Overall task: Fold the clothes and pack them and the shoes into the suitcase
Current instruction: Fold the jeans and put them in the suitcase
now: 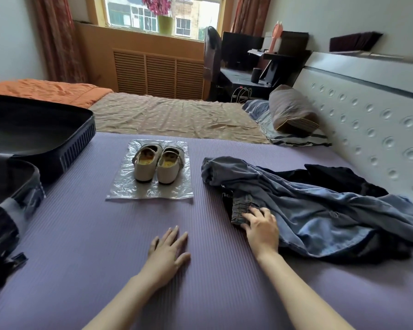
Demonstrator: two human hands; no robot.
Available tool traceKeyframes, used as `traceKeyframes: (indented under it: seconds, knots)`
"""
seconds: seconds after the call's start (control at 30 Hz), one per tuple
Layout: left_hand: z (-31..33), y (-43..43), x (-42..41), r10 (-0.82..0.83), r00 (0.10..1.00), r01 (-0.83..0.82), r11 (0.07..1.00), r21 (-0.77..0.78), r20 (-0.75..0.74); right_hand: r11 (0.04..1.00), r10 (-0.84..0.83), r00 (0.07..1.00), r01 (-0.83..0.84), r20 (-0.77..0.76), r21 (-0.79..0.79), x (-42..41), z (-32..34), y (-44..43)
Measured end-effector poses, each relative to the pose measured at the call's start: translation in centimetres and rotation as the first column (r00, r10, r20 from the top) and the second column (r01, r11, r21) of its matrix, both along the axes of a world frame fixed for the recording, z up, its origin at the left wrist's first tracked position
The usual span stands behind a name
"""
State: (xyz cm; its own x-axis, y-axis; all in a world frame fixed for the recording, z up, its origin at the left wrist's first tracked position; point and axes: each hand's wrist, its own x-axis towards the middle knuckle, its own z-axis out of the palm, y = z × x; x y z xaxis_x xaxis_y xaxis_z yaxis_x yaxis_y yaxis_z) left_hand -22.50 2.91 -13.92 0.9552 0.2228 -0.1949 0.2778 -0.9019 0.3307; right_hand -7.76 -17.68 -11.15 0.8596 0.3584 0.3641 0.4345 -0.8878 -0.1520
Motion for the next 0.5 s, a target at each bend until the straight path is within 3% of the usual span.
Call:
traceKeyframes:
  seconds: [0.17, 0.23, 0.3, 0.37, 0.43, 0.47, 0.5]
  knots:
    - [1.2, 0.0, 1.3, 0.09, 0.995, -0.086, 0.992, -0.096, 0.038, 0.956, 0.029, 0.993, -0.062, 0.117, 0.287, -0.6, -0.2, 0.5]
    - [1.8, -0.2, 1.9, 0.198, 0.973, -0.161, 0.952, -0.259, 0.123, 0.889, 0.04, 0.994, -0.083, 0.105, 0.45, -1.7, 0.6, 1.0]
    - [3.1, -0.9, 2.4, 0.311, 0.931, -0.171, 0.837, -0.52, 0.194, 0.784, 0.082, 0.991, -0.129, 0.105, 0.607, -3.5, 1.5, 1.8]
    - [4.5, -1.8, 2.6, 0.424, 0.895, -0.174, 0.614, -0.77, 0.136, 0.702, 0.193, 0.975, -0.218, 0.113, 0.678, -6.2, 2.4, 2.6]
    - [6.0, -2.5, 2.6, 0.471, 0.874, -0.231, 0.195, -0.953, -0.116, 0.652, 0.277, 0.955, -0.27, 0.109, 0.708, -9.1, 2.7, 2.9]
    - [6.7, -2.6, 2.5, 0.443, 0.86, -0.271, -0.024, -0.962, -0.253, 0.647, 0.303, 0.946, -0.291, 0.113, 0.704, -10.3, 2.3, 2.8]
    - [6.9, -2.3, 2.3, 0.405, 0.843, -0.305, -0.181, -0.935, -0.353, 0.654, 0.321, 0.939, -0.314, 0.123, 0.689, -11.4, 1.8, 2.6]
